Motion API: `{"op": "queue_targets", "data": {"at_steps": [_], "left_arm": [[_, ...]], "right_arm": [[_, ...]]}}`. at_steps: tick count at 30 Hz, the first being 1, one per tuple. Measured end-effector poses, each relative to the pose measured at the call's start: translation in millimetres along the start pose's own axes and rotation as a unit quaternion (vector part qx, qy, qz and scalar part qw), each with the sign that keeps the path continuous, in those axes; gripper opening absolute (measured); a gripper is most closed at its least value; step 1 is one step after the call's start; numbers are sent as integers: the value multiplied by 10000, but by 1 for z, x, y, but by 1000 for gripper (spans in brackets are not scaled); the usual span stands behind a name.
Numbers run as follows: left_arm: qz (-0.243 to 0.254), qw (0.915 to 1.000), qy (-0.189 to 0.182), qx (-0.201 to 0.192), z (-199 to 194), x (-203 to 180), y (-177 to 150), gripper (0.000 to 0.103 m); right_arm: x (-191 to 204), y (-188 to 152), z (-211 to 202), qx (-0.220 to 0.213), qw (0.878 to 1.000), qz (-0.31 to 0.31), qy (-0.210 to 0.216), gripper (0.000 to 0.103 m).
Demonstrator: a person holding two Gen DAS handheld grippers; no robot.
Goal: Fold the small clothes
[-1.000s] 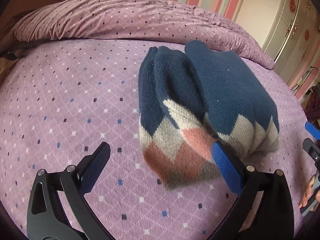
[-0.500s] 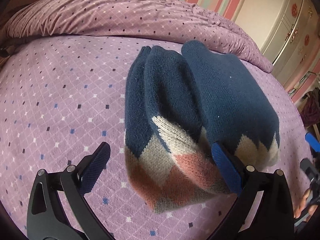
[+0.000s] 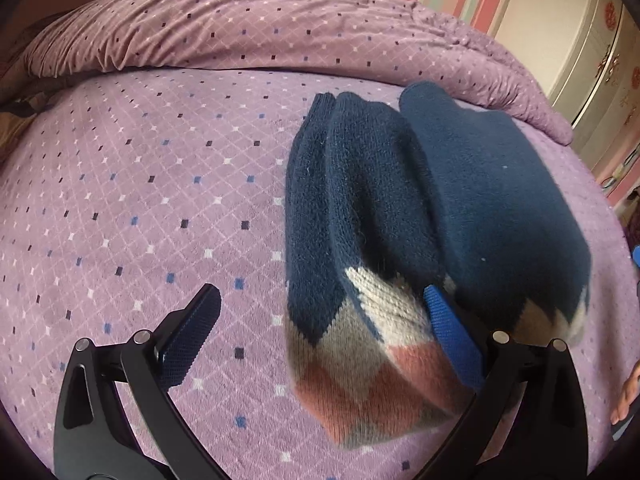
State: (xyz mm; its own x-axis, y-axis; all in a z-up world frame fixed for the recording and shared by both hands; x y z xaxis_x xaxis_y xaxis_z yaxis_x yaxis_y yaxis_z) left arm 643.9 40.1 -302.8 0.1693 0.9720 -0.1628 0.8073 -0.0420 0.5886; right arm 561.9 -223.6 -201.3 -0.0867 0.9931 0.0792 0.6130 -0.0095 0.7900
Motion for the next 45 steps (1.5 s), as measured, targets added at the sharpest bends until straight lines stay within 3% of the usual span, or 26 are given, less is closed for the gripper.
{"op": "queue_targets", "data": {"at_steps": [9,17,24,29,35,38,41,45], "left_arm": [[80,9999,59,126,24,-9,-2,100],[-459,9959,-686,370,46,-7,-12,100],[-498,9938,-960,272,56,-13,-9,100],[-476,9908,-1168,499,64,-17,-3,100],[-386,9916,-1111,544,69,-27,1,100],[-367,9925,-1037,541,71,-30,3,100],[-303,9935,-969,506,71,-32,4,100],[-286,9938,-950,496,73,-33,4,100]], "right_arm": [[-28,-7,33,151,9989,426,122,101],[-28,-7,42,72,9998,170,78,101],[-27,-11,47,110,9998,119,97,101],[-29,-14,56,300,9983,368,332,101],[-32,-12,70,463,9936,775,681,101],[-36,-13,85,635,9833,1335,1063,101],[-39,-20,108,878,9605,2113,1581,101],[-32,-41,143,1381,9049,3193,2454,101]]}}
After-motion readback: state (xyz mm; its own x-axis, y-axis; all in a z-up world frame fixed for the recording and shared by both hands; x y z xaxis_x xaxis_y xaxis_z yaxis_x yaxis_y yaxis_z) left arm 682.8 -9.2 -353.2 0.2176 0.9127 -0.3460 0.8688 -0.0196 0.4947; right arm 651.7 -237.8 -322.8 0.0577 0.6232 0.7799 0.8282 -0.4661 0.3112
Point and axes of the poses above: each gripper's, at about its wrist camera, not at the fingertips, and z roughly the way its jaws point, x to its left, y to its top, the point moved 10 cm from there along z, roughly the way its jaws point, and after that the axes turned 2 degrees about -x, right-handed, at the moved point
